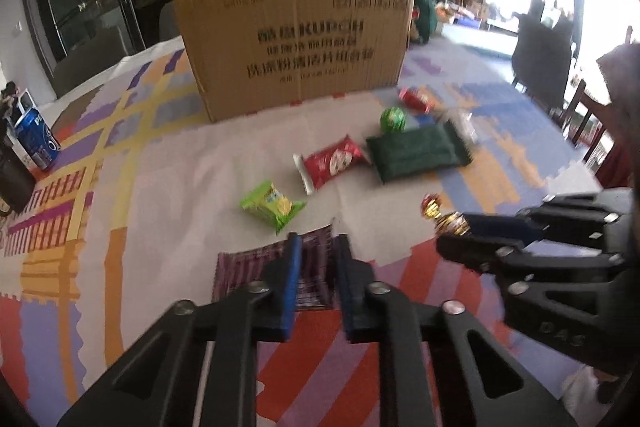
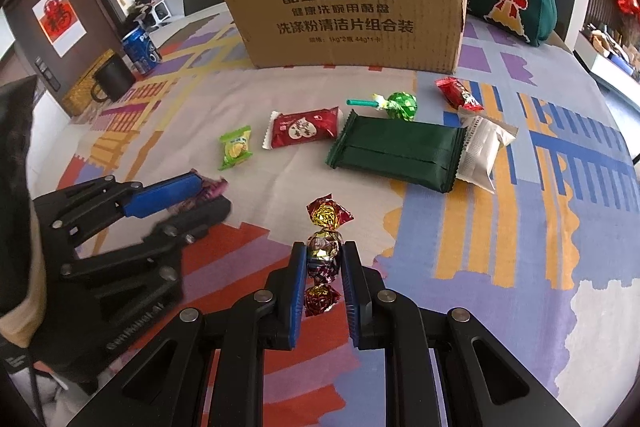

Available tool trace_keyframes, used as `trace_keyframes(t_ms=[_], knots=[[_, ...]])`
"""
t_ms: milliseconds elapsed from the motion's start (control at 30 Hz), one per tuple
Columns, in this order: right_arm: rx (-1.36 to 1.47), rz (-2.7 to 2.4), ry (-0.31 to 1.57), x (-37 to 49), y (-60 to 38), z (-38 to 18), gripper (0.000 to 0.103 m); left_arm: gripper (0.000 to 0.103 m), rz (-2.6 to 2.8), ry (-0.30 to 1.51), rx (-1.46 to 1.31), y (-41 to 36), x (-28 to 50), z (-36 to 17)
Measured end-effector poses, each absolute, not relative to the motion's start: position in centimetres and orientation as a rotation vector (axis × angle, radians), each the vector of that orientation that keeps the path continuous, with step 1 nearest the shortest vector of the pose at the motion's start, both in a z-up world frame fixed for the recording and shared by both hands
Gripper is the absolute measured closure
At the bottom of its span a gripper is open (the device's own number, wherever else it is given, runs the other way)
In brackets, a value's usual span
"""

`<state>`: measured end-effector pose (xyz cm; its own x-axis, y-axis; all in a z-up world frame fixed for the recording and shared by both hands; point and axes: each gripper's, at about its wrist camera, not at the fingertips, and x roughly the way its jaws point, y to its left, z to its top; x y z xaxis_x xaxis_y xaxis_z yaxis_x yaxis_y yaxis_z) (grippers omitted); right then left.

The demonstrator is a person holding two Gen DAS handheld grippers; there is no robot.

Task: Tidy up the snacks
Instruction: 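Grasp the gold wrapped candy with right tool while left tool grasps purple bar, then lift the purple bar with left tool while right tool holds gold candy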

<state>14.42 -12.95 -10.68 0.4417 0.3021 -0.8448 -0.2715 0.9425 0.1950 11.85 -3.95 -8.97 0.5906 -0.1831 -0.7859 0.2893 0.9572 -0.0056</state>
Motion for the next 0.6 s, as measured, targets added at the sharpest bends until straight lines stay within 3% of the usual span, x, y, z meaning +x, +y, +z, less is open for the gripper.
trace_keyframes(t_ms=[33, 433, 467, 600], knots=[[0.035, 0.359, 1.052, 14.4, -12.9, -10.6, 0.084, 0.101, -0.285, 0.894, 0.100, -3.6, 11.8, -8.5], [0.060, 0.417, 0.962, 14.0, -11.7, -7.1, 0.084, 0.100, -0.335, 0.854, 0.004, -1.9, 11.3, -6.0], [0.059, 0.418, 0.958, 14.0, -11.5, -6.9, 0.084, 0.099, -0.337, 0.867, 0.000, -1.8, 11.3, -6.3], [0.056, 0.416, 0.979, 14.0, -11.3, -7.6, 0.084, 0.078, -0.336, 0.926, 0.025, -1.6, 11.0, -8.1]])
